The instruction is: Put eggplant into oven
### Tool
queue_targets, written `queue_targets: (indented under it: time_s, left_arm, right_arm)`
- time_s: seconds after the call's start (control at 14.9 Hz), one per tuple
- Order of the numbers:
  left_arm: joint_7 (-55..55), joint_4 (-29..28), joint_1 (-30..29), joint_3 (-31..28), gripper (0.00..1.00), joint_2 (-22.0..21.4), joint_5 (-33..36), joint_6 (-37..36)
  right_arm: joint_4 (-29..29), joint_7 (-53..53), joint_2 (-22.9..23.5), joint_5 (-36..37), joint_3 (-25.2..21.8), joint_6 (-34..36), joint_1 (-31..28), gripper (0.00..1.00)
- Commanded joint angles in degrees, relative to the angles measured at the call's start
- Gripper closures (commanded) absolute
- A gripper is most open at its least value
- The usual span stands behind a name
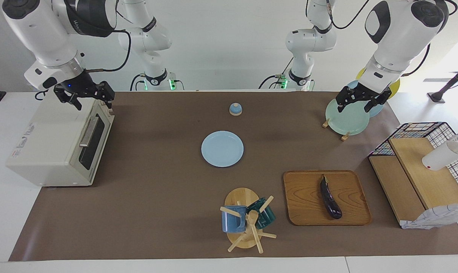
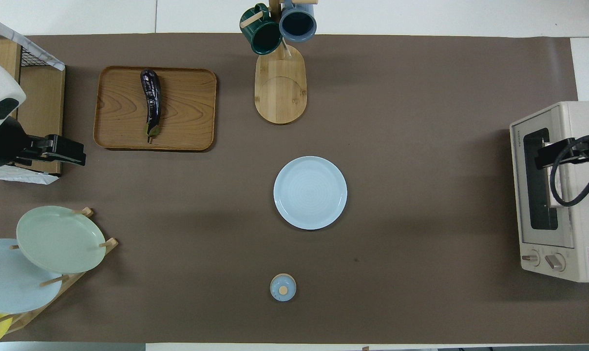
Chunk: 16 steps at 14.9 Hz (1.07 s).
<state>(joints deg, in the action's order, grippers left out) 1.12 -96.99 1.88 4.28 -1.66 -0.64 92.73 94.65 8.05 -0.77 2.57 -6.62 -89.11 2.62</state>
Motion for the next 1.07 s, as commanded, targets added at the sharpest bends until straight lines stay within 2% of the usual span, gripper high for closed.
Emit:
queue_targets:
  time_s: [0.0,0.4,0.6,0.67,0.81,0.87,1.01]
  left_arm:
    - [0.38,-0.66,-0.65,0.47,0.00,-0.62,0.73,0.53]
    - [0.38,-0.66,-0.65,0.47,0.00,-0.71,0.73,0.44]
    - [0.47,-0.66,-0.65,0.47,0.00,-0.71,0.64,0.79]
    - [0.47,-0.66,-0.65,0.47,0.00,-0.71,0.72,0.79]
    - [0.90,-0.74,-0.56,0.47,0.00,-0.71,0.73,1.31]
    - [0.90,-0.83,-0.65,0.47,0.00,-0.62,0.64,3.05]
    - [0.99,-1.10,-0.65,0.47,0.00,0.08,0.37,5.00]
  right_arm:
    - [0.80,-0.93,-1.16,-1.61,-0.06,0.34,0.01,0.00]
    - [0.80,-0.85,-1.25,-1.61,0.02,0.26,0.10,0.00]
    - [3.42,0.64,-2.39,-1.61,0.02,-0.53,0.01,0.00]
    - [4.65,2.13,-2.74,-1.61,0.11,-1.23,0.10,0.14]
    - [7.64,4.33,-3.97,-1.61,0.02,-3.25,0.10,0.73]
    - [9.22,4.69,-4.93,-1.52,0.02,-3.96,-0.42,0.98]
    - [15.53,9.67,-6.60,-1.61,-0.24,-11.83,-2.35,1.00]
